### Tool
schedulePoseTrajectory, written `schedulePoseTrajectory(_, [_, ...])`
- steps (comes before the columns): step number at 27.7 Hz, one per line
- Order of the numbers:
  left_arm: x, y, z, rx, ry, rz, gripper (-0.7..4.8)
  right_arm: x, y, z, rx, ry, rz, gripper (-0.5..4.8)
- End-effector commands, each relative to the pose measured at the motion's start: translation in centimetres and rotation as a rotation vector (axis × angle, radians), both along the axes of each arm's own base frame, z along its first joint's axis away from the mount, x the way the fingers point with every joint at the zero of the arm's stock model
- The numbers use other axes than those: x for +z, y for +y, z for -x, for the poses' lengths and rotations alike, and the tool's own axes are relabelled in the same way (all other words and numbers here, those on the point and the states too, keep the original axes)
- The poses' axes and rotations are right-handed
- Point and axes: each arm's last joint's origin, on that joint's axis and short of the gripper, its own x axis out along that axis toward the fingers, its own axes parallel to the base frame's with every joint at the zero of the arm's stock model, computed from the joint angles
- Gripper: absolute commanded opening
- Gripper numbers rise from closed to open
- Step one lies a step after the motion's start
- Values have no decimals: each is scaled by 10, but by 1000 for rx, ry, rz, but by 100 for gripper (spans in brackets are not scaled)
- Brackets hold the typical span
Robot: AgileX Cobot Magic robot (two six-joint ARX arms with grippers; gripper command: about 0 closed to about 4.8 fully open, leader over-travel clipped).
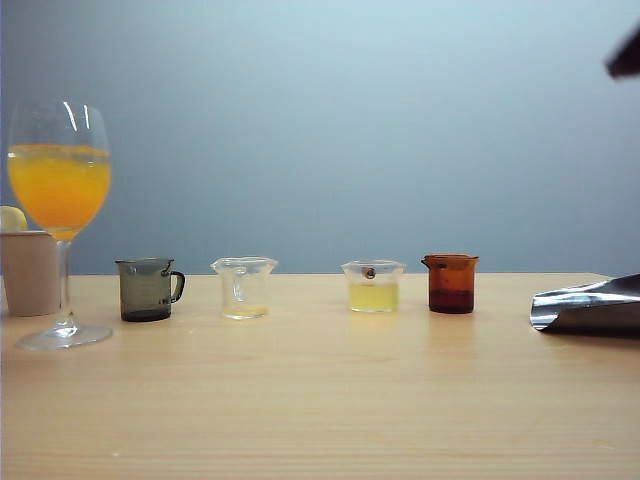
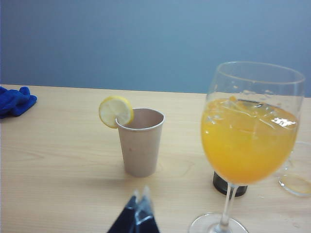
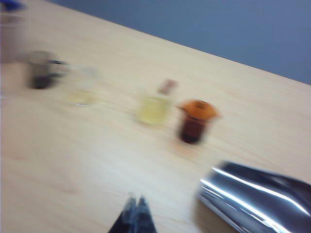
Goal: Pick up the second measuring cup from the left, pour the orange juice inside into the goblet, and finally put the measuring cup back in its original place.
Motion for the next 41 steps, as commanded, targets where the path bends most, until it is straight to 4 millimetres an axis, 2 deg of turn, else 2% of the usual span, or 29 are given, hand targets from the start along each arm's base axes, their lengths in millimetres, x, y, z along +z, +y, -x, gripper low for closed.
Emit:
schedulePoseTrajectory(1, [2,0,0,-2,-12,-4,3,-6,-9,-1,-89,-88,-65,-1])
schedulePoseTrajectory(7, [2,0,0,-2,-12,-4,3,-26,-25,-4,-214,-234,-150,-1])
schedulePoseTrajectory(14, [2,0,0,-2,-12,-4,3,-44,-38,-6,-201,-251,-175,-1])
schedulePoseTrajectory(21, [2,0,0,-2,-11,-4,3,-64,-53,-10,-373,-226,-197,-1])
schedulePoseTrajectory(27, [2,0,0,-2,-11,-4,3,-65,-59,-11,-436,-217,-186,-1])
schedulePoseTrajectory(41, [2,0,0,-2,-12,-4,3,-66,-60,-11,-441,-214,-177,-1])
